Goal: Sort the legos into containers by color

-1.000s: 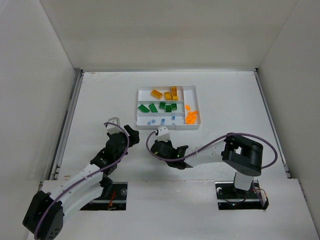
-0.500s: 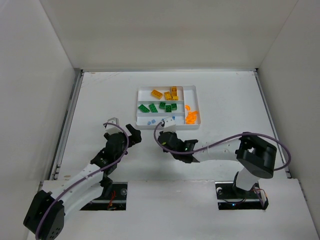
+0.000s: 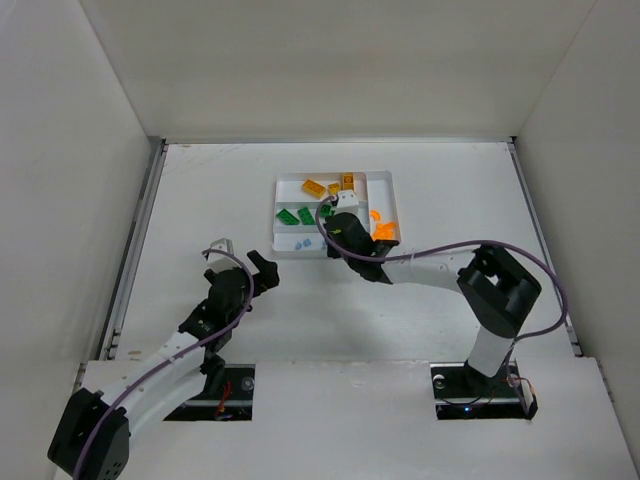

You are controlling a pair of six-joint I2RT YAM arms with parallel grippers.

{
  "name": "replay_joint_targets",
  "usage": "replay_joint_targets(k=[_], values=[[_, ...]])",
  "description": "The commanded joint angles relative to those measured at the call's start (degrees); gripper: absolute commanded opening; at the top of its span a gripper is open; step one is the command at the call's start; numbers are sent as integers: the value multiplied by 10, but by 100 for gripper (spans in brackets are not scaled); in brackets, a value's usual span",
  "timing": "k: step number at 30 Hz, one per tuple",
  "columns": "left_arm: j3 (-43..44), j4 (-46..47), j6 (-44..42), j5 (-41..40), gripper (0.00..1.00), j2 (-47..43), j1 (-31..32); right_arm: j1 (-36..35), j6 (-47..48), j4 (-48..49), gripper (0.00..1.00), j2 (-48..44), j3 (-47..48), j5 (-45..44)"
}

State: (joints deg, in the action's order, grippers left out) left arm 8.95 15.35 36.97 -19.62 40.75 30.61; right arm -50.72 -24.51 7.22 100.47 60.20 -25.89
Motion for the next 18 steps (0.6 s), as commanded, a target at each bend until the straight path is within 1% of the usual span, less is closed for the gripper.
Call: replay_joint_targets(k=[1, 7, 9, 10, 13, 15, 18], values=[[-9, 8, 7, -4, 100, -9, -8, 16, 13, 24, 20, 22, 26, 24], [-11, 19, 7, -2, 100, -6, -15, 31, 11, 29, 21, 46, 45, 26], [-10, 20, 3, -2, 100, -1, -16, 34, 8, 29, 23, 53, 53, 27], [-10, 20, 3, -2, 100, -1, -17, 34, 9, 29, 25, 56, 55, 27], [-12, 25, 2, -2, 100, -1, -17, 33, 7, 28, 40, 56, 52, 26], [-13, 28, 0, -4, 100, 3, -17, 33, -4, 29, 47, 45, 43, 33], [-11, 35, -1, -1, 100, 14, -16, 33, -12, 30, 51, 2, 20, 27]])
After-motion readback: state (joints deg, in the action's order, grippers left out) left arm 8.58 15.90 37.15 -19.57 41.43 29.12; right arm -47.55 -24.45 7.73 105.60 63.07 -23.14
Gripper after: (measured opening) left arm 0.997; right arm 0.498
